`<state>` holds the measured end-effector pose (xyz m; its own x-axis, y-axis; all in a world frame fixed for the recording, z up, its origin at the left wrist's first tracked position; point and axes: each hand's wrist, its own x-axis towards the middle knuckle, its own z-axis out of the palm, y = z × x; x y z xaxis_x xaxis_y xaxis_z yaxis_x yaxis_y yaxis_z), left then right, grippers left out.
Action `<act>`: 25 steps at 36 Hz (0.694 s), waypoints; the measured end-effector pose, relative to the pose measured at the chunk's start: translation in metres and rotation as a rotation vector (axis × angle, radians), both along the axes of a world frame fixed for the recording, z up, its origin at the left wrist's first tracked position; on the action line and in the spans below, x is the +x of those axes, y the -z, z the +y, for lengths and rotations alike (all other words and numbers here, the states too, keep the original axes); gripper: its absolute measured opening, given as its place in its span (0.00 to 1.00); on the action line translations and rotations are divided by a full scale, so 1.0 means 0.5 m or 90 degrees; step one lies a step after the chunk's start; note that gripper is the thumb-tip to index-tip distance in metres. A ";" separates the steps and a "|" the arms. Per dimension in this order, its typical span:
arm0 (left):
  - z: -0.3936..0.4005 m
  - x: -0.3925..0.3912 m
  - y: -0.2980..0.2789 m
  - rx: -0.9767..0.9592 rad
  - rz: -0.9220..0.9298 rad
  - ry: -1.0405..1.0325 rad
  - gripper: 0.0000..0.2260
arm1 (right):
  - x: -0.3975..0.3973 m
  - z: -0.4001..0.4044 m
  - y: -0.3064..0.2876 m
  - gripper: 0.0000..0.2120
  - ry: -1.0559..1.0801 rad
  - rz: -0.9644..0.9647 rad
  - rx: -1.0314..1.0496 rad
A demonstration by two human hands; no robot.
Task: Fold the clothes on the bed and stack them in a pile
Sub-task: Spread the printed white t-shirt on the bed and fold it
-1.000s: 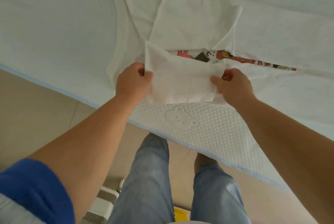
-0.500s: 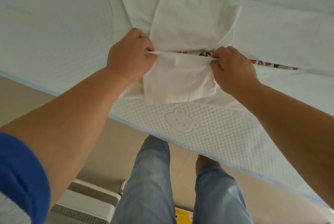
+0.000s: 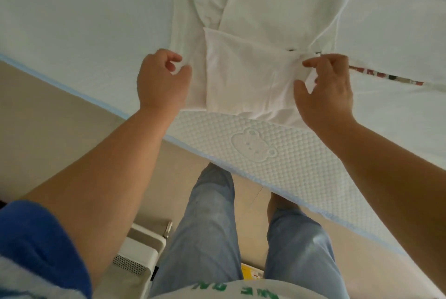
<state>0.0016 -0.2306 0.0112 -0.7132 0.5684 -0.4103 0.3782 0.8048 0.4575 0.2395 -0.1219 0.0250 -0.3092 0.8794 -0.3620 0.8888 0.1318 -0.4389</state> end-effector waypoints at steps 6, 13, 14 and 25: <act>-0.120 0.004 -0.009 -0.127 -0.116 -0.064 0.16 | 0.005 -0.091 -0.022 0.14 -0.176 -0.035 -0.082; -0.136 0.009 0.005 -0.039 -0.223 -0.139 0.14 | 0.016 -0.126 0.010 0.17 -0.272 -0.203 -0.064; -0.134 0.009 0.007 -0.033 -0.228 -0.150 0.15 | 0.014 -0.122 0.016 0.17 -0.273 -0.212 -0.055; -0.111 -0.024 0.016 0.036 -0.385 -0.264 0.07 | 0.004 -0.085 0.024 0.07 -0.416 -0.196 -0.019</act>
<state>-0.0105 -0.2861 0.0031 -0.5323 0.3324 -0.7786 -0.2844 0.7960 0.5343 0.2414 -0.1642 0.0130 -0.6486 0.5378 -0.5386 0.7162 0.6707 -0.1927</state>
